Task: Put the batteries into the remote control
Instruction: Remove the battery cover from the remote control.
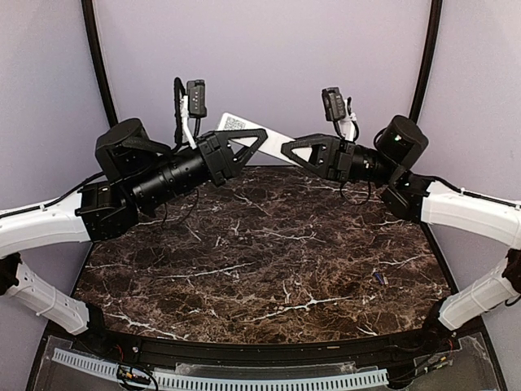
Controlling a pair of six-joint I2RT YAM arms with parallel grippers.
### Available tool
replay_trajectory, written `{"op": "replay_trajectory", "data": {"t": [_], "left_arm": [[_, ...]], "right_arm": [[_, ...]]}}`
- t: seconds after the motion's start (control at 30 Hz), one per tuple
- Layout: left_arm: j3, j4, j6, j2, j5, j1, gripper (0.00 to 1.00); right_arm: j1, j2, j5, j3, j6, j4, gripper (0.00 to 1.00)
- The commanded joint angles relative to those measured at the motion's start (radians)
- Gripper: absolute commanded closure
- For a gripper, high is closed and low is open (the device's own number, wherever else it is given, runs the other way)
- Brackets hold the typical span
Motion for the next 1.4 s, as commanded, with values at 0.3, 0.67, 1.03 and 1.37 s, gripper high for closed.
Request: {"op": "replay_trajectory", "data": {"t": [0.3,0.67,1.03,1.37], "left_arm": [[-0.022,0.036,0.021,-0.053,0.020,-0.001,1.00],[-0.037,0.035,0.032,-0.061,-0.005,-0.001,1.00],[-0.042,0.049,0.043,-0.049,0.002,-0.001,1.00],[-0.040,0.072,0.020,-0.029,0.020,-0.001,1.00]], "right_arm": [[-0.004,-0.072,-0.025,0.021,-0.202,-0.227,0.84],[-0.005,-0.142,0.061,0.045,-0.280,-0.379,0.40],[-0.005,-0.118,0.116,0.051,-0.120,-0.292,0.01],[0.009,-0.035,0.093,0.097,-0.063,-0.182,0.20]]}}
